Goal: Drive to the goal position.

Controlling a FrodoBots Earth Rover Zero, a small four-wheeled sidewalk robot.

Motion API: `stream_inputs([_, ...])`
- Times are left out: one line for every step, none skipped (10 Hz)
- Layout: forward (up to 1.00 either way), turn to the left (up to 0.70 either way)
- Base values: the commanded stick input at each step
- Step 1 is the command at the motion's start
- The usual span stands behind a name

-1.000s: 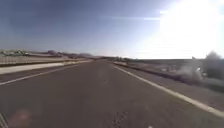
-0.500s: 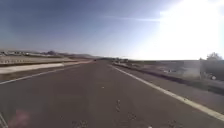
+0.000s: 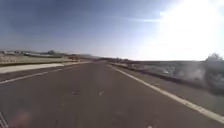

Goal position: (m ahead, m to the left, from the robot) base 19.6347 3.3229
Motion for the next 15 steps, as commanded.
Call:
stream_inputs([0.70,0.00])
stream_inputs([0.70,0.00])
stream_inputs([0.70,0.00])
stream_inputs([0.70,0.00])
stream_inputs([0.70,0.00])
stream_inputs([0.70,0.00])
stream_inputs([0.70,0.00])
stream_inputs([0.70,0.00])
stream_inputs([0.70,0.00])
stream_inputs([0.70,0.00])
stream_inputs([0.70,0.00])
stream_inputs([0.70,0.00])
stream_inputs([0.70,0.00])
stream_inputs([0.70,0.00])
stream_inputs([0.70,0.00])
